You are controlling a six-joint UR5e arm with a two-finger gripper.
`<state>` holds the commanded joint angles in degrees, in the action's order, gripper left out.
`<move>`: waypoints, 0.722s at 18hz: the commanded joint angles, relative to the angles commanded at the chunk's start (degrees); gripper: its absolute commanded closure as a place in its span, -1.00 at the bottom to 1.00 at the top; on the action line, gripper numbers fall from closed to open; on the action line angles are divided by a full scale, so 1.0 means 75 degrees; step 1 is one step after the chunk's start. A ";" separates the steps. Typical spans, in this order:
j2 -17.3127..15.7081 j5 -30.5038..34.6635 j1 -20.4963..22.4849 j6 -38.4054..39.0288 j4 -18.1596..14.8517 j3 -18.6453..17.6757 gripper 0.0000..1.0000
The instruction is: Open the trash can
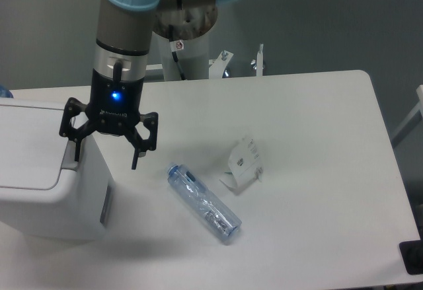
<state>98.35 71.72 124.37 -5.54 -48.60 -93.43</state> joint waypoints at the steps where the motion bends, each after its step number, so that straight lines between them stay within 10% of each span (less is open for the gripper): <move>1: -0.0023 0.0012 0.0000 0.0000 0.0012 -0.0047 -1.00; 13: -0.0047 0.0012 -0.0012 0.0000 0.0047 0.0069 -1.00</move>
<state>98.00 71.81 124.28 -5.54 -48.25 -92.90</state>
